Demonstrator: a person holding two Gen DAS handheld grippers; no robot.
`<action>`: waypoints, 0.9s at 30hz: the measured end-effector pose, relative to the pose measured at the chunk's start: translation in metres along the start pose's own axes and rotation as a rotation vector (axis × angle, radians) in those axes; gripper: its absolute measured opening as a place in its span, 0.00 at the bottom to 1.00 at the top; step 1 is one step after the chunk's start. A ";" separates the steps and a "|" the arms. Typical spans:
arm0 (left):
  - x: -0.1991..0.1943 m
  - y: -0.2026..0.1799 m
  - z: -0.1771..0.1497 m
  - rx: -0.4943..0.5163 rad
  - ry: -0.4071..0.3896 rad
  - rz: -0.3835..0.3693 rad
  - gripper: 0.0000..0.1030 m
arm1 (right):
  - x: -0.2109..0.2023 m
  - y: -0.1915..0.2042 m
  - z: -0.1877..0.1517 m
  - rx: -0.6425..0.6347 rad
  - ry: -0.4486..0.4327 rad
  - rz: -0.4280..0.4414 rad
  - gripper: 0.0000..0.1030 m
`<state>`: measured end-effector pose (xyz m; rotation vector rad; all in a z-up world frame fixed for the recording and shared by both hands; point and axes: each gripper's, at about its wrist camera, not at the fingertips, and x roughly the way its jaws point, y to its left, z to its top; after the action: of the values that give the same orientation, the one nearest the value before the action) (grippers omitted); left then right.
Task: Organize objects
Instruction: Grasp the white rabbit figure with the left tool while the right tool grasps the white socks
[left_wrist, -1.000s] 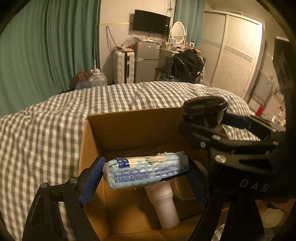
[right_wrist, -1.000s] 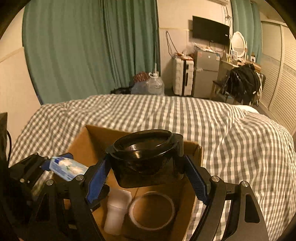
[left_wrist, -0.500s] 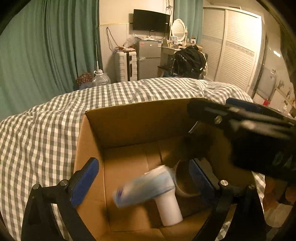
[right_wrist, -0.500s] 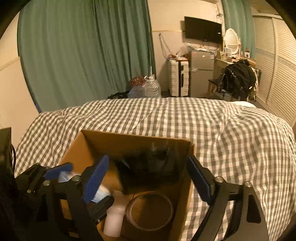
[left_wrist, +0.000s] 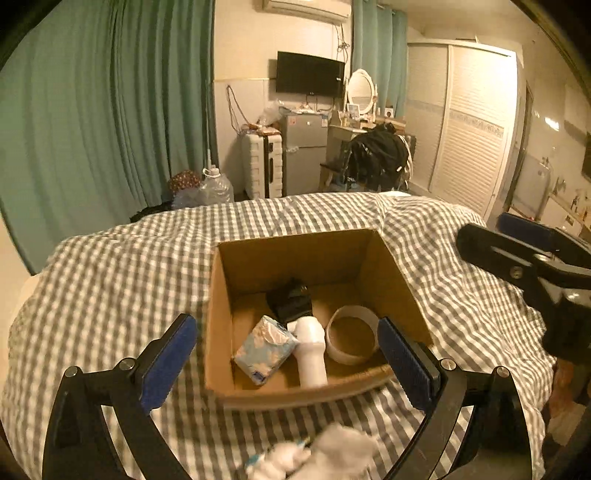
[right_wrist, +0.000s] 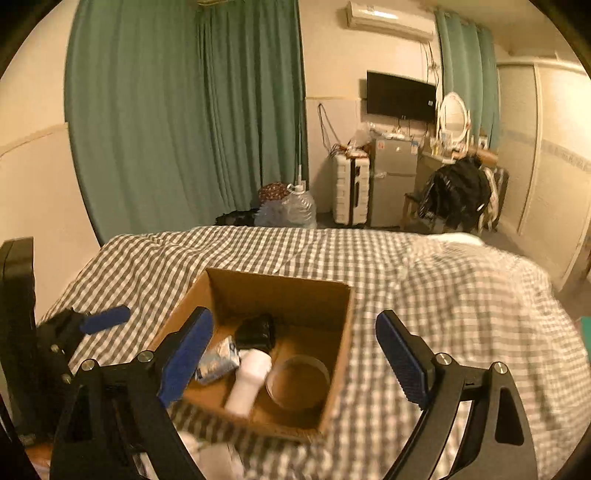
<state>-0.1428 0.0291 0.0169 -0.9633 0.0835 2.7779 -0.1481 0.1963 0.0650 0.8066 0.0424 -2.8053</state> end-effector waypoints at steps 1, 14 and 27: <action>-0.011 0.001 -0.002 -0.006 -0.005 0.007 0.98 | -0.010 0.001 0.000 -0.006 -0.004 -0.003 0.87; -0.066 0.010 -0.064 -0.051 0.012 0.077 0.98 | -0.085 0.025 -0.041 -0.064 0.036 -0.031 0.89; 0.008 0.057 -0.150 -0.115 0.271 0.248 0.98 | 0.025 0.044 -0.142 -0.020 0.368 0.113 0.89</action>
<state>-0.0696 -0.0432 -0.1065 -1.4468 0.0897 2.8775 -0.0852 0.1608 -0.0674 1.2658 0.0815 -2.5129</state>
